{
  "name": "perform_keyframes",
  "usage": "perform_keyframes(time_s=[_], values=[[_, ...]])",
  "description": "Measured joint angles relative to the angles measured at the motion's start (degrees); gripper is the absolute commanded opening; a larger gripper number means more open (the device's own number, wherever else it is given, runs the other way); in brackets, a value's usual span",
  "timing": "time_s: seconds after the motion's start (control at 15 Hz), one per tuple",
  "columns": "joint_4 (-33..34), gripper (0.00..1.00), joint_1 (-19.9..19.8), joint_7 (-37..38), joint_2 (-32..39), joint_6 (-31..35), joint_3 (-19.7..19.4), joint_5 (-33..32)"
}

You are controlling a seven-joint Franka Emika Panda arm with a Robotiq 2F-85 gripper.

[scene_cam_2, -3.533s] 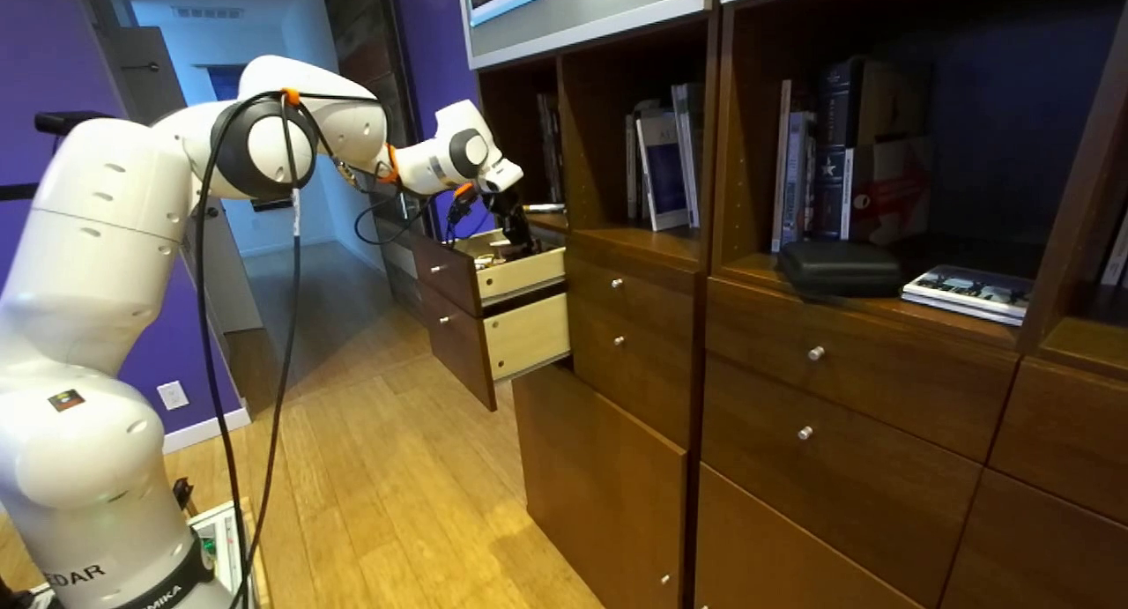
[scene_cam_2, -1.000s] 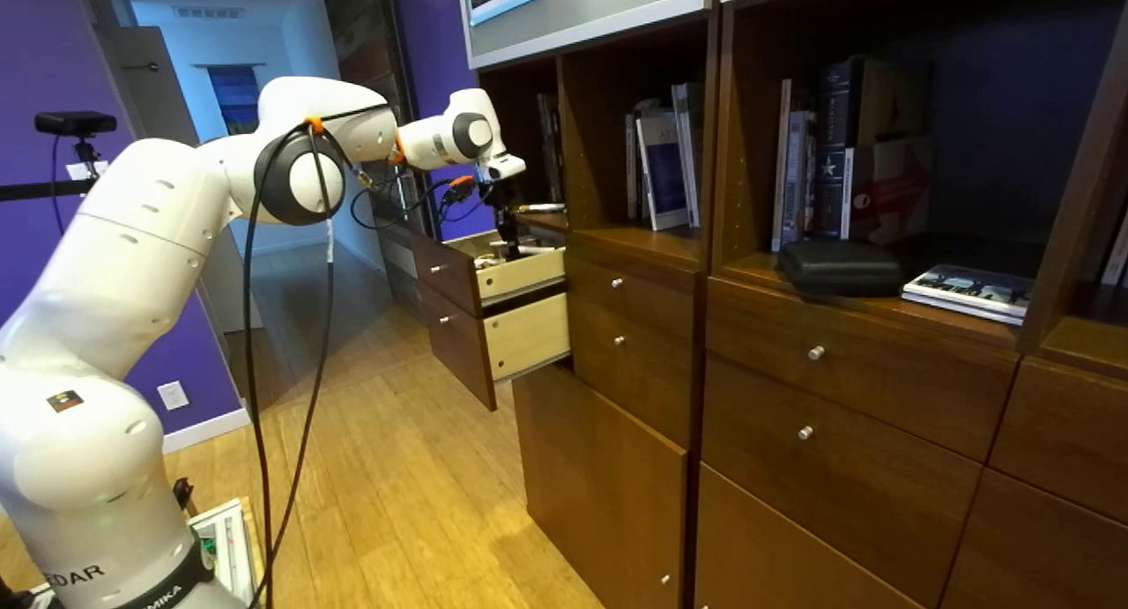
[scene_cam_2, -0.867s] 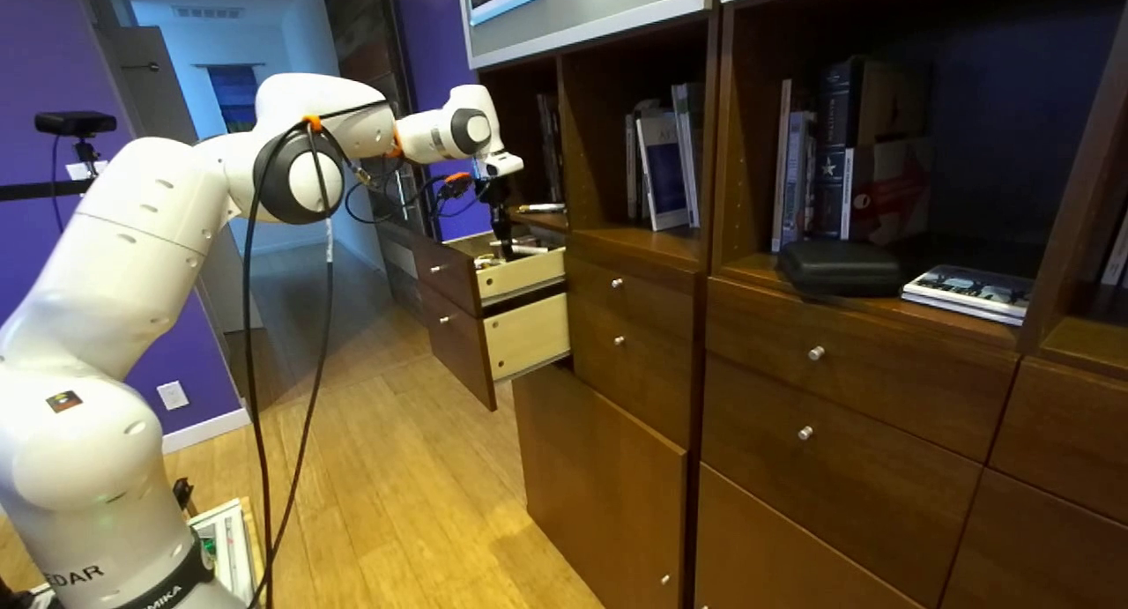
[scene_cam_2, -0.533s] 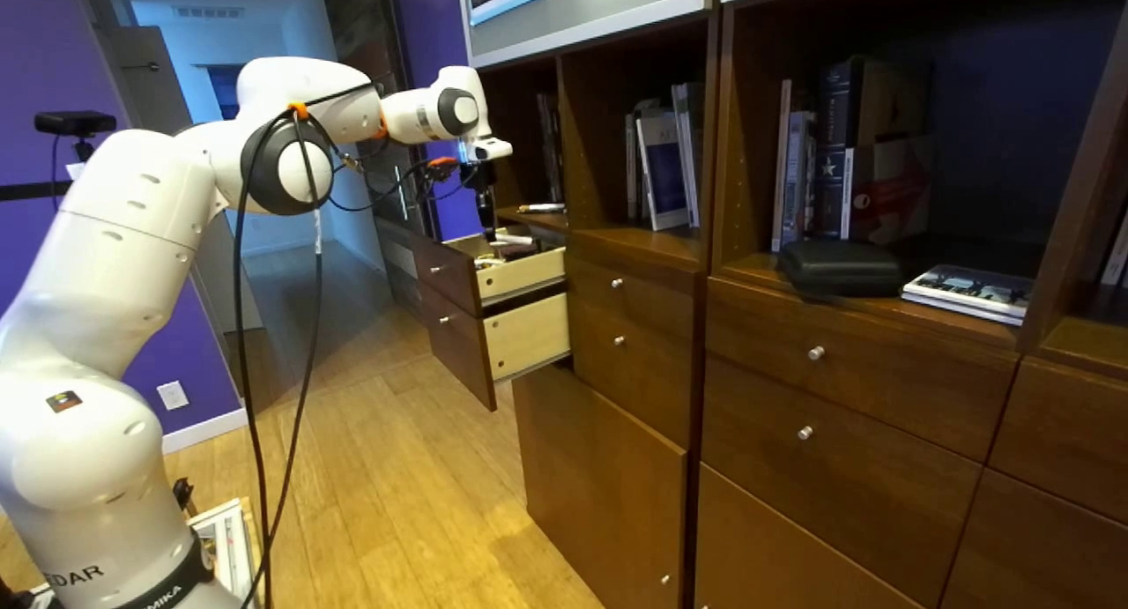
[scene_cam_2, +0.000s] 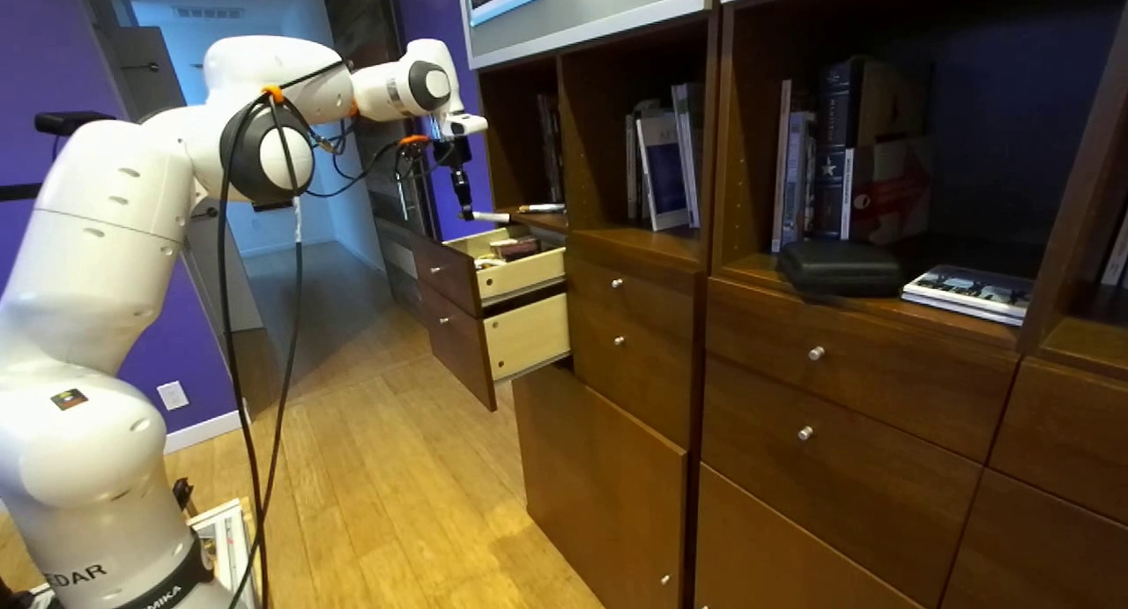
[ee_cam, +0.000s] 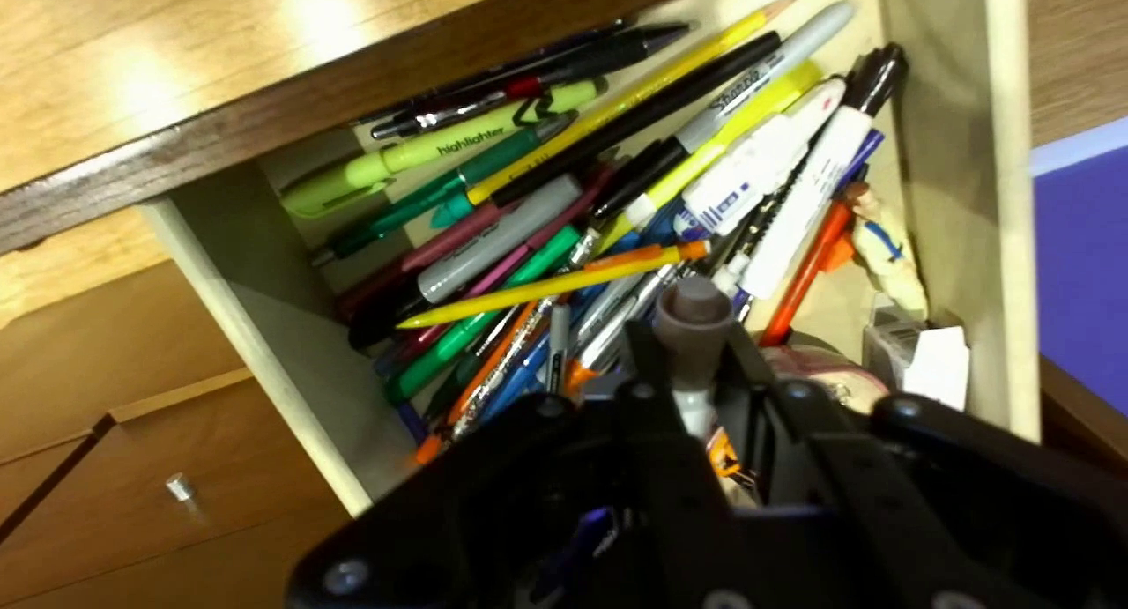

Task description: Take a white pen from the drawer and put it on the shelf

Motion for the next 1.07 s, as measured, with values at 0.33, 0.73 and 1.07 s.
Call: perform_keyframes(time_s=[0.33,0.73,1.07], values=[[0.7,0.05,0.1,0.1,1.5,8.1,-1.1,-3.6],[5.1,0.05,-0.6,2.5,6.5,13.7,-3.4,-3.7],[10.2,0.05,-1.3,6.8,10.6,14.5,-4.0,-2.9]])
